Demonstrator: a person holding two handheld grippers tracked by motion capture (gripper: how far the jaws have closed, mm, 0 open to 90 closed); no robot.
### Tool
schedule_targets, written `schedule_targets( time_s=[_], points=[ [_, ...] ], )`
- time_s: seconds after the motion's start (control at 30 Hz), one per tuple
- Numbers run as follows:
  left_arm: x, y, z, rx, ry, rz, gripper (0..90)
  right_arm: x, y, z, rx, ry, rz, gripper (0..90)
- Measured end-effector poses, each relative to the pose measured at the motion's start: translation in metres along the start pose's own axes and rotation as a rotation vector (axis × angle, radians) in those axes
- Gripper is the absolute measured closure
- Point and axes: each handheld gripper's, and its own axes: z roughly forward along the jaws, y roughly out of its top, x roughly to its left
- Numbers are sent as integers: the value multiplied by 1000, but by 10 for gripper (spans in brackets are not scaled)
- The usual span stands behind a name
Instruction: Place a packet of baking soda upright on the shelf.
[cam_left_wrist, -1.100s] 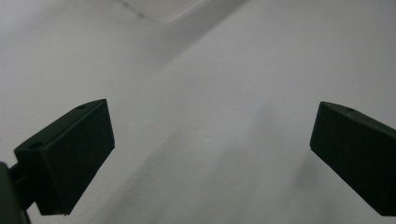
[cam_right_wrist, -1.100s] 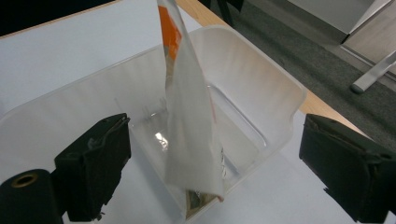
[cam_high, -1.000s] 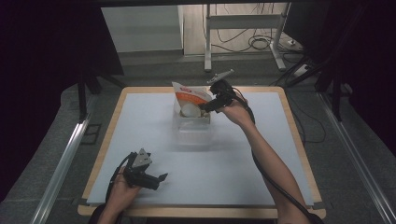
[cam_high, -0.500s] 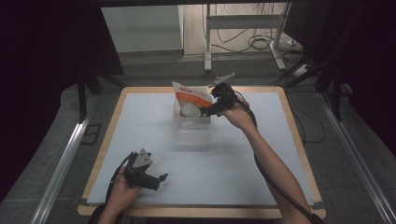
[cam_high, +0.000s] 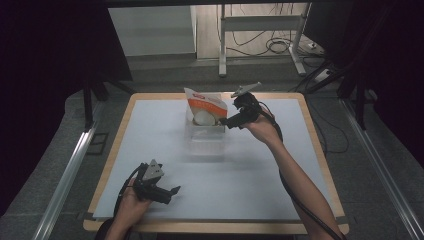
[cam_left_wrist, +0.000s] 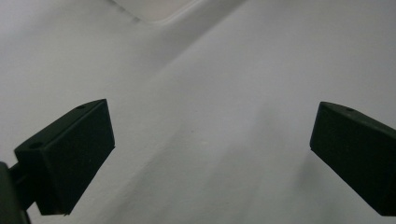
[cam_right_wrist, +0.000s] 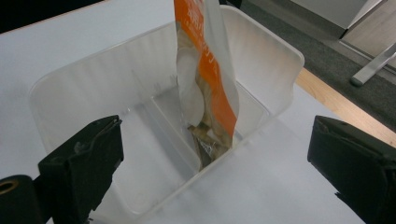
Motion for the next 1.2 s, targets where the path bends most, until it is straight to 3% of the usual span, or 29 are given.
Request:
schedule_targets(
  time_s=[0.33, 0.93, 1.2],
  points=[
    [0, 0, 0, 0, 1, -2, 0, 2, -15, -12, 1, 0, 11, 31],
    [1, -1, 0, -3, 5, -7, 1, 7, -61, -39, 6, -14, 42, 24],
    [2, -2, -1, -15, 1, -10, 3, 20, -78, -50, -11, -30, 41, 18]
  ],
)
